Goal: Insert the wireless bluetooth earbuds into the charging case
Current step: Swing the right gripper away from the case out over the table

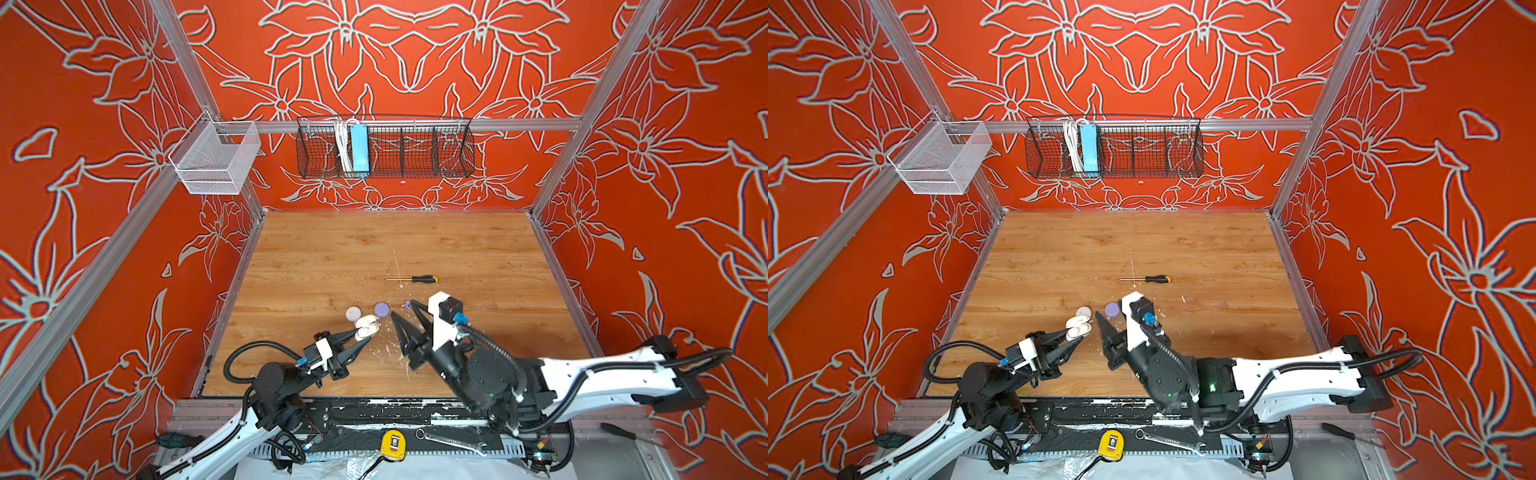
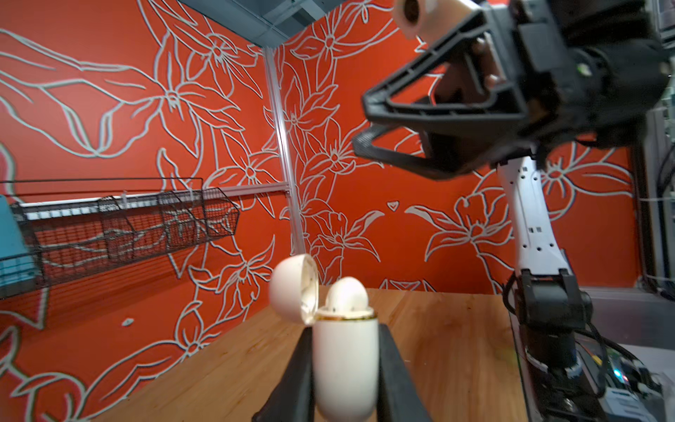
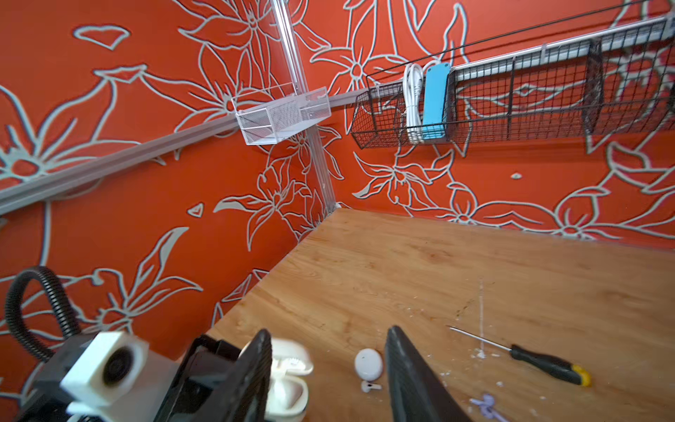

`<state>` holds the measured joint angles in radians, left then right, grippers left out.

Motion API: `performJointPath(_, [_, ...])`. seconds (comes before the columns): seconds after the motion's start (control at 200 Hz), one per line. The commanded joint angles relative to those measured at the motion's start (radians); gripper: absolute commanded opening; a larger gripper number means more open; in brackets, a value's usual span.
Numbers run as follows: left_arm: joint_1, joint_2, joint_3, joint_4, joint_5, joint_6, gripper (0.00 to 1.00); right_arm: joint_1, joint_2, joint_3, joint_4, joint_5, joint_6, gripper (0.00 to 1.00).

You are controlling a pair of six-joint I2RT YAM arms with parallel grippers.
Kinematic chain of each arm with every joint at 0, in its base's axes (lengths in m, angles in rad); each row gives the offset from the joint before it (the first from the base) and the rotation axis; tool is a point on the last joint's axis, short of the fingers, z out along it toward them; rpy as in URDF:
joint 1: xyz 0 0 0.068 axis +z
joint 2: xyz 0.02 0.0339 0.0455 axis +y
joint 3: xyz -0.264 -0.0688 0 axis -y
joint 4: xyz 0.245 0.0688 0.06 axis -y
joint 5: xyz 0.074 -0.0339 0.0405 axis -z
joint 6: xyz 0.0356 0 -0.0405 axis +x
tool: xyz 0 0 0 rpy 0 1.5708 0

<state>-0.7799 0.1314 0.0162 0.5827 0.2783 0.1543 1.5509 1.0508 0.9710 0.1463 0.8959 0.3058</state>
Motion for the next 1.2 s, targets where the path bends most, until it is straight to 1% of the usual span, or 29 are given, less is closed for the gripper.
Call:
performJointPath(0.0, [-0.005,0.082,0.063,0.026,0.112,0.035,0.00,-0.081,-0.048,0.029,-0.329,-0.139,0.099,0.52])
performJointPath(0.08, [-0.005,0.137,0.089,0.015,0.163,0.048,0.00,-0.103,-0.081,0.018,-0.349,-0.149,0.095,0.52])
performJointPath(0.155, [-0.005,0.165,0.097,0.016,0.202,0.061,0.00,-0.120,-0.101,0.011,-0.364,-0.151,0.092,0.55])
performJointPath(0.24, [-0.005,0.174,0.103,0.007,0.243,0.081,0.00,-0.158,-0.091,0.022,-0.411,-0.178,0.102,0.56])
performJointPath(0.31, [-0.005,0.178,0.103,-0.004,0.261,0.106,0.00,-0.199,-0.054,0.054,-0.475,-0.222,0.127,0.56])
performJointPath(0.38, [-0.005,0.187,0.105,-0.008,0.259,0.114,0.00,-0.239,-0.009,0.094,-0.522,-0.280,0.136,0.56])
performJointPath(0.48, [-0.005,0.209,0.106,-0.001,0.271,0.122,0.00,-0.267,0.055,0.146,-0.549,-0.341,0.128,0.55])
performJointPath(0.711, [-0.005,0.233,0.108,0.006,0.270,0.122,0.00,-0.276,0.169,0.176,-0.538,-0.462,0.067,0.55])
performJointPath(0.826, [-0.005,0.235,0.111,0.000,0.265,0.121,0.00,-0.275,0.220,0.196,-0.572,-0.513,0.056,0.55])
performJointPath(0.931, [-0.005,0.232,0.109,-0.009,0.253,0.128,0.00,-0.274,0.237,0.184,-0.574,-0.552,0.063,0.54])
performJointPath(0.986, [-0.005,0.231,0.110,-0.012,0.246,0.132,0.00,-0.274,0.238,0.173,-0.566,-0.579,0.064,0.51])
performJointPath(1.196, [-0.005,0.231,0.108,-0.038,0.193,0.149,0.00,-0.273,0.197,0.103,-0.517,-0.640,0.093,0.50])
